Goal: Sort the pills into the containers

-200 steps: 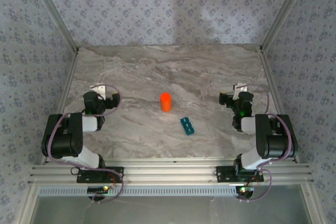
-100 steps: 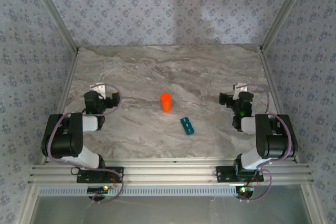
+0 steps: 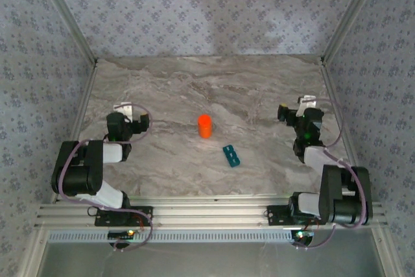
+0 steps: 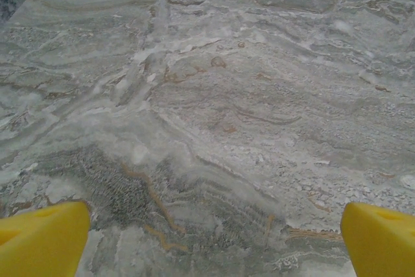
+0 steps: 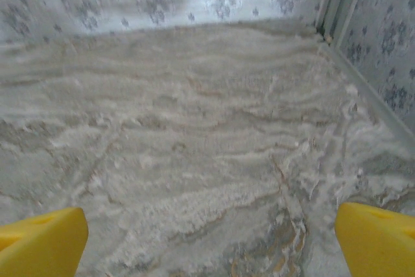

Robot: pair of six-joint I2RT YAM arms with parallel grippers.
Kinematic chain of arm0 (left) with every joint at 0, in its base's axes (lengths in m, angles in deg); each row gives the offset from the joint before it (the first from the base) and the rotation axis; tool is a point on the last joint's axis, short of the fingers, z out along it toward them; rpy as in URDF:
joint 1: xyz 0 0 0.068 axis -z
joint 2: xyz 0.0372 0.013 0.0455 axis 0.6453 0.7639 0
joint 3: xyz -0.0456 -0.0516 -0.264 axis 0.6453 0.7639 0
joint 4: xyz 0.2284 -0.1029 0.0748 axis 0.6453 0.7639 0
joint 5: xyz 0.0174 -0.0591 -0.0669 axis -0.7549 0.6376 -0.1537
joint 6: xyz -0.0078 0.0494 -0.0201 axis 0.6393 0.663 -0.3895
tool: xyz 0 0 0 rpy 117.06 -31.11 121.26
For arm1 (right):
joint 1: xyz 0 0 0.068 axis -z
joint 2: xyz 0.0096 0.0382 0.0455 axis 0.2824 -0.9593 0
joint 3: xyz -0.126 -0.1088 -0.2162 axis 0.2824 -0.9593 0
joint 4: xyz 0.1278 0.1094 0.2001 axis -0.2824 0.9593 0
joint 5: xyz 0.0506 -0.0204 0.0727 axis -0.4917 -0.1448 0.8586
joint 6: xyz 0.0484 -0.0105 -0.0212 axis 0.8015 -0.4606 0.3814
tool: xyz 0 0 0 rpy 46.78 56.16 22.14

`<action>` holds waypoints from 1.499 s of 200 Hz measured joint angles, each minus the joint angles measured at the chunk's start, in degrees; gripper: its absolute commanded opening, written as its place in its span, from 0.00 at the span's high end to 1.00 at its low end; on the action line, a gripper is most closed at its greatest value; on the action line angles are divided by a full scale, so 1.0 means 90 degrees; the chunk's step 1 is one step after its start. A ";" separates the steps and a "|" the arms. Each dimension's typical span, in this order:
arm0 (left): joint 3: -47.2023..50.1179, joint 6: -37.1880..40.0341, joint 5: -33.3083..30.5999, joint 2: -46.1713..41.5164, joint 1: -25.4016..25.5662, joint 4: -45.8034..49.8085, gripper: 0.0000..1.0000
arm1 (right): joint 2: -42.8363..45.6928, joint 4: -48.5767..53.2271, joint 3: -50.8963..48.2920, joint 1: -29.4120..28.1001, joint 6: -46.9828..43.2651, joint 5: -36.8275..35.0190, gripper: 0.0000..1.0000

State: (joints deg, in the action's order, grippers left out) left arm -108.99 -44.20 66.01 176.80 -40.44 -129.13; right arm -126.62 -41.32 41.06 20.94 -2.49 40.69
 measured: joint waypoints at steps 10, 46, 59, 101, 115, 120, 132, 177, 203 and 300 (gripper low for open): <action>-0.0005 0.0000 -0.0046 -0.0119 0.0000 0.0129 0.01 | 0.0199 0.0284 0.0114 0.0000 0.0138 0.0002 0.00; -0.0270 -0.0024 -0.0284 -0.0845 0.0005 0.0925 0.01 | 0.0571 0.1316 0.0619 0.0012 0.1069 -0.0010 0.00; -0.0449 -0.0070 -0.0364 -0.1042 0.0005 0.1219 0.01 | 0.0636 0.1831 0.0862 0.0053 0.1756 -0.0097 0.00; -0.1100 -0.0461 -0.0525 -0.1625 0.0019 0.2516 0.01 | 0.0631 0.2951 0.1593 0.0457 0.2929 0.0539 0.00; -0.1311 -0.0605 -0.0503 -0.1780 0.0049 0.2956 0.01 | 0.0573 0.3286 0.1860 0.0296 0.2997 0.0695 0.00; -0.1384 -0.0641 -0.0469 -0.1821 0.0068 0.3092 0.01 | 0.0559 0.3383 0.1931 0.0221 0.2999 0.0731 0.00; -0.1569 -0.0731 -0.0396 -0.1919 0.0124 0.3429 0.01 | 0.0537 0.3655 0.2093 -0.0061 0.2985 0.0765 0.00; -0.2212 -0.0942 -0.0272 -0.2132 0.0573 0.4537 0.01 | 0.0408 0.4515 0.2419 -0.1387 0.2572 0.0814 0.01; -0.2552 -0.1161 -0.0282 -0.2174 0.0792 0.5068 0.01 | 0.0202 0.4894 0.2526 -0.2181 0.2407 0.0782 0.04; -0.2237 -0.2329 -0.0877 -0.2433 0.2215 0.5680 0.01 | -0.1285 0.5399 0.2827 -0.4979 0.1615 -0.0049 0.02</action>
State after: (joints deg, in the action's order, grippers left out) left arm -129.12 -65.16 58.12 154.90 -20.50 -78.01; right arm -138.19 7.27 66.50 -23.87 12.05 40.25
